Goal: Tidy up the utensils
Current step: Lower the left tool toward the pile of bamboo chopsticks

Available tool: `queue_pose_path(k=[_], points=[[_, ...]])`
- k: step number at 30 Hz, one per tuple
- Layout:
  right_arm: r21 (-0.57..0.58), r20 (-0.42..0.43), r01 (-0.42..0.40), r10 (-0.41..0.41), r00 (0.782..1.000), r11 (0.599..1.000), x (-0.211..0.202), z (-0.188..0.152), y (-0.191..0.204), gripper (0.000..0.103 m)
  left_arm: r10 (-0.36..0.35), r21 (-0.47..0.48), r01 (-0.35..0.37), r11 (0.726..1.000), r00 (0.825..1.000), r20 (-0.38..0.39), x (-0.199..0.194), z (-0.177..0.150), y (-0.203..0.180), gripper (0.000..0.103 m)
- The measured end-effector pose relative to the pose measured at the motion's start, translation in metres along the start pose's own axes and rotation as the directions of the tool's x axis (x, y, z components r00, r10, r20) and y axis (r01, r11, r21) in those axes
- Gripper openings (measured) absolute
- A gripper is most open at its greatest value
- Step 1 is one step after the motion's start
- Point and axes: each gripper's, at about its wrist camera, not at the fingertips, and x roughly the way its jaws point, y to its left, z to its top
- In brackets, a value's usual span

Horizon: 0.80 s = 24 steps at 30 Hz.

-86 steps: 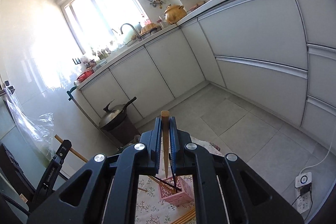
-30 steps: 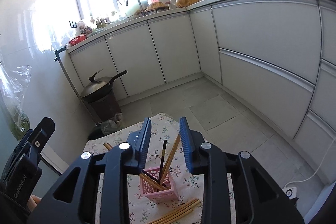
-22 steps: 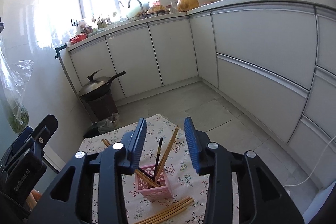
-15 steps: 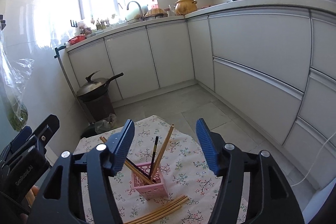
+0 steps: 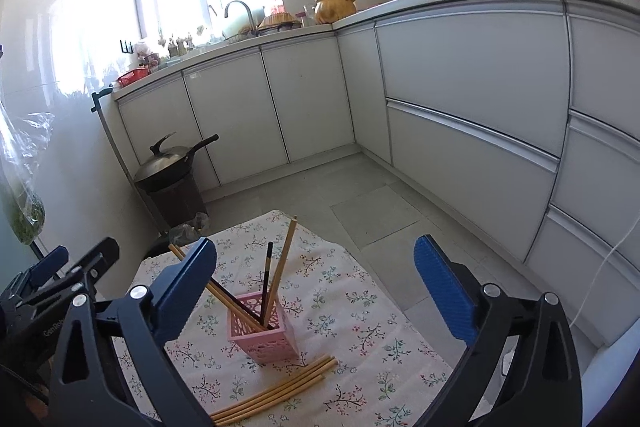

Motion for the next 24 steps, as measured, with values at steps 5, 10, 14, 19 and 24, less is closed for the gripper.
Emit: queue_pose_path(k=[5,10,14,19,24], points=[[0.086,-0.127,0.016,-0.005,0.992,0.996,-0.002,-0.026,-0.047,0.096,-0.381,0.108,0.448,0.888,0.846,-0.374,0.048,-0.047,-0.024,0.096],[0.158,-0.181,0.046,-0.017,0.983,0.986,-0.007,-0.037,-0.079,0.096,-0.503,0.183,0.768,0.614,0.559,-0.659,0.072,-0.126,-0.080,0.096],[0.181,-0.165,0.074,-0.044,0.985,0.981,-0.014,-0.036,-0.094,0.096,-0.509,0.154,0.819,0.552,0.478,-0.716,0.096,-0.147,-0.099,0.096],[0.195,-0.203,0.098,-0.058,0.978,0.976,-0.008,-0.038,-0.109,0.096,-0.481,0.105,0.765,0.635,0.498,-0.722,0.139,-0.153,-0.103,0.096],[0.279,-0.250,0.075,-0.003,0.968,0.957,-0.001,-0.038,-0.125,0.096,-0.458,0.107,0.738,0.667,0.519,-0.721,0.161,-0.152,-0.110,0.096]])
